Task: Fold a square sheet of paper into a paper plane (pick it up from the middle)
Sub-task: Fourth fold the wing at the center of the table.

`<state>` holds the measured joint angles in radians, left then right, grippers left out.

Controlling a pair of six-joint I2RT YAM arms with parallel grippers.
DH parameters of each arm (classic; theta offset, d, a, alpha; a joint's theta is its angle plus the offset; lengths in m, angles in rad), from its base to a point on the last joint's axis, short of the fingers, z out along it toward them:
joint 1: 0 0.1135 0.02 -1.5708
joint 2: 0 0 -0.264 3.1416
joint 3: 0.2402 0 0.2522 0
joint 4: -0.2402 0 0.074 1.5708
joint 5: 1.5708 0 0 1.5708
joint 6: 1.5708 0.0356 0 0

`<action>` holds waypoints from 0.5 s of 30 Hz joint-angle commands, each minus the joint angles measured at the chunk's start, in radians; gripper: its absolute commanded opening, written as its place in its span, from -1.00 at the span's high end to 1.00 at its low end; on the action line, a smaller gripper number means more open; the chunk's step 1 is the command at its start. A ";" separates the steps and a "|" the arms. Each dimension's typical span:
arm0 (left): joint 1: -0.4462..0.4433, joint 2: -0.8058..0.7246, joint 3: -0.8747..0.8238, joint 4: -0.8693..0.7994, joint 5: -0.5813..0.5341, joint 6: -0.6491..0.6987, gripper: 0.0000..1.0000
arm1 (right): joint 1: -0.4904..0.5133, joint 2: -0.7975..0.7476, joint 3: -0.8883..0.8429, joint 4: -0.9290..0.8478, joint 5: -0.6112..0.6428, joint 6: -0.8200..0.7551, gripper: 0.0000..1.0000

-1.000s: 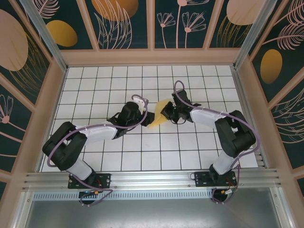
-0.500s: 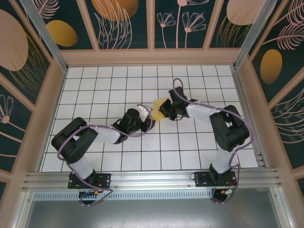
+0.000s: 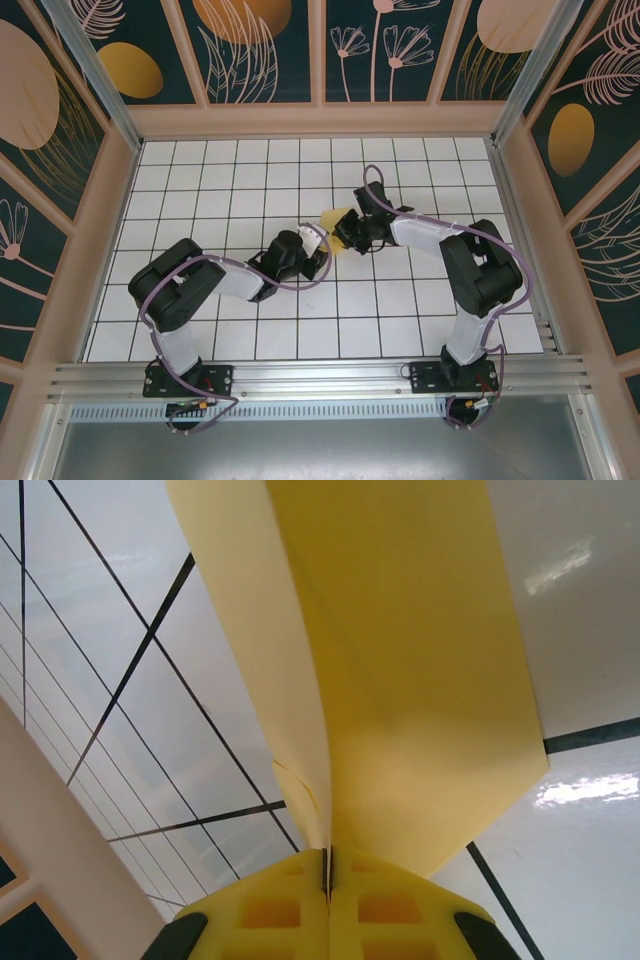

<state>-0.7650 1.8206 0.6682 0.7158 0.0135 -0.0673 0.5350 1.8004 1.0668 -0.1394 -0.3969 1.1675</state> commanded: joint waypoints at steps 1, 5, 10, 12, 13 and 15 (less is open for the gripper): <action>-0.002 0.033 0.016 0.045 -0.002 0.037 0.41 | 0.006 0.018 0.037 -0.028 -0.051 0.024 1.00; -0.003 0.040 0.017 0.043 0.008 0.044 0.45 | 0.006 0.022 0.043 -0.030 -0.061 0.031 0.99; -0.003 0.029 -0.002 0.064 0.015 0.034 0.69 | 0.005 0.026 0.048 -0.042 -0.068 -0.001 0.74; -0.003 0.029 -0.009 0.068 0.030 0.021 0.77 | -0.012 0.019 0.049 -0.050 -0.065 -0.049 0.42; -0.003 0.029 -0.016 0.073 0.035 0.010 0.78 | -0.024 0.011 0.045 -0.049 -0.062 -0.069 0.30; -0.003 0.024 -0.038 0.089 0.050 -0.019 0.80 | -0.055 -0.023 0.011 -0.007 -0.076 -0.121 0.01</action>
<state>-0.7650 1.8488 0.6579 0.7609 0.0284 -0.0528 0.5201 1.8164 1.0912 -0.1509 -0.4534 1.1248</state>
